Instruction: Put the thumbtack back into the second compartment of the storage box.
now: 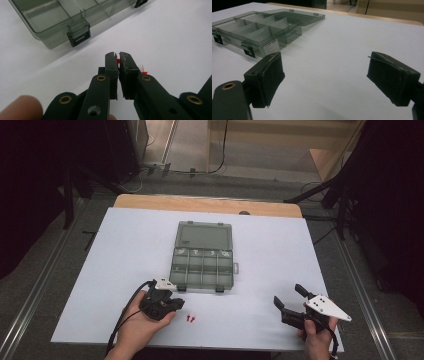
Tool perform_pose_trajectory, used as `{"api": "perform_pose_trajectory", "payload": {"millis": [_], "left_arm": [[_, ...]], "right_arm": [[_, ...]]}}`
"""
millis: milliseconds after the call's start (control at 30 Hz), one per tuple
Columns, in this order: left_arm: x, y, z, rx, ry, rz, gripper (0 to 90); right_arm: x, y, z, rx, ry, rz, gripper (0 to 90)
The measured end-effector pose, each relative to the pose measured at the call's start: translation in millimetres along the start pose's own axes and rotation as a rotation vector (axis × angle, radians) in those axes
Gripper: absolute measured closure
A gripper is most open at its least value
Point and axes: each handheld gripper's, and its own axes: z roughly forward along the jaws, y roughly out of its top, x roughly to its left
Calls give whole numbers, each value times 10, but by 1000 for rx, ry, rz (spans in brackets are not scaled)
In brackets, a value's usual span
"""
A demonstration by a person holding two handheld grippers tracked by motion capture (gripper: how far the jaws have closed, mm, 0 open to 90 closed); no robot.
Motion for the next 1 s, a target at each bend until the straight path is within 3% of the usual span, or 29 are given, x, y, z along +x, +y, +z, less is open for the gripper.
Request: {"api": "perform_pose_trajectory", "payload": {"millis": [1000], "left_arm": [[81,226,-68,-27,3,11,856]], "right_arm": [[-15,-3,0,1,5,-2,138]]}}
